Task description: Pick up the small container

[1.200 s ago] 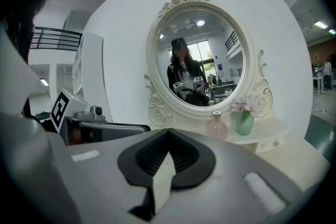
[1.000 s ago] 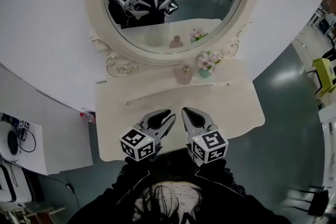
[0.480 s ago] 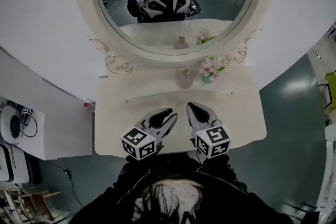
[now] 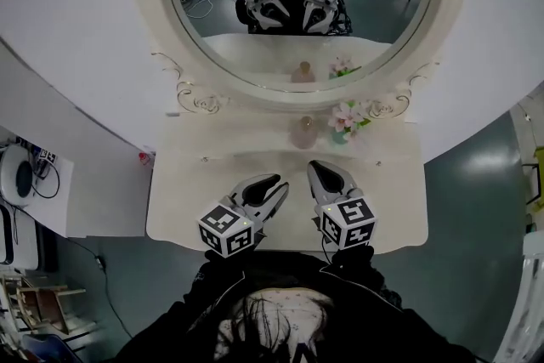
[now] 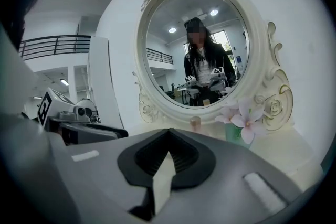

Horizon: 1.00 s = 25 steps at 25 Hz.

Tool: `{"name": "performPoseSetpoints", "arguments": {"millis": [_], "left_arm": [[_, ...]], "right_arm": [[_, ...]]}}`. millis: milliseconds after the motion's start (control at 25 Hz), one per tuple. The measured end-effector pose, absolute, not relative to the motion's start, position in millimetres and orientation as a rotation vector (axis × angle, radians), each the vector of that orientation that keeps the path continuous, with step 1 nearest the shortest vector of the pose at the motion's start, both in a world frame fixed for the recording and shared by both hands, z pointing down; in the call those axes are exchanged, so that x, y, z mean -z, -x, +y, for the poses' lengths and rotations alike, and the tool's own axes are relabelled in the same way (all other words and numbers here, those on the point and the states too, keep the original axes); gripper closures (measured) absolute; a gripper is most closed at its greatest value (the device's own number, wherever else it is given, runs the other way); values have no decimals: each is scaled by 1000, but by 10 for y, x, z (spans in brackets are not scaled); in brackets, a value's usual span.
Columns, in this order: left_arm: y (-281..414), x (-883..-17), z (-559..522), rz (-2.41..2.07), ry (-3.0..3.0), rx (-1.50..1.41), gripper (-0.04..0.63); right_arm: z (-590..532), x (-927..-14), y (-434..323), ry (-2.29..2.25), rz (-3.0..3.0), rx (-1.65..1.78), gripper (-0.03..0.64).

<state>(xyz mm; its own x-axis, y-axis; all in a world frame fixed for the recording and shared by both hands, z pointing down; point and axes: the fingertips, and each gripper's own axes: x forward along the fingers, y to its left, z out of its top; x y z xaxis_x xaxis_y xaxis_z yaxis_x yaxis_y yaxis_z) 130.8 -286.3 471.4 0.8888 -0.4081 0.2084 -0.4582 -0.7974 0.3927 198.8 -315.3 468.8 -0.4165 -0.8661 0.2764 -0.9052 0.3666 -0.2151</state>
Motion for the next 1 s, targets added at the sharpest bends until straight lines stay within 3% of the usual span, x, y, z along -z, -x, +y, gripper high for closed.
{"name": "performPoseSetpoints", "arguments": {"millis": [360, 720, 1000], "left_arm": [[-1254, -4730, -2952, -698, -2608, -159, 514], [-1117, -4808, -2940, -739, -2579, -181, 514], [-1028, -4843, -2868, -743, -2571, -199, 514]], "right_arm": [[-3486, -4848, -2033, -1537, -2487, -415, 583], [-3876, -5142, -2084, -1562, -2418, -430, 458], [-4101, -5229, -2166, -1636, -2374, -428, 443]]}}
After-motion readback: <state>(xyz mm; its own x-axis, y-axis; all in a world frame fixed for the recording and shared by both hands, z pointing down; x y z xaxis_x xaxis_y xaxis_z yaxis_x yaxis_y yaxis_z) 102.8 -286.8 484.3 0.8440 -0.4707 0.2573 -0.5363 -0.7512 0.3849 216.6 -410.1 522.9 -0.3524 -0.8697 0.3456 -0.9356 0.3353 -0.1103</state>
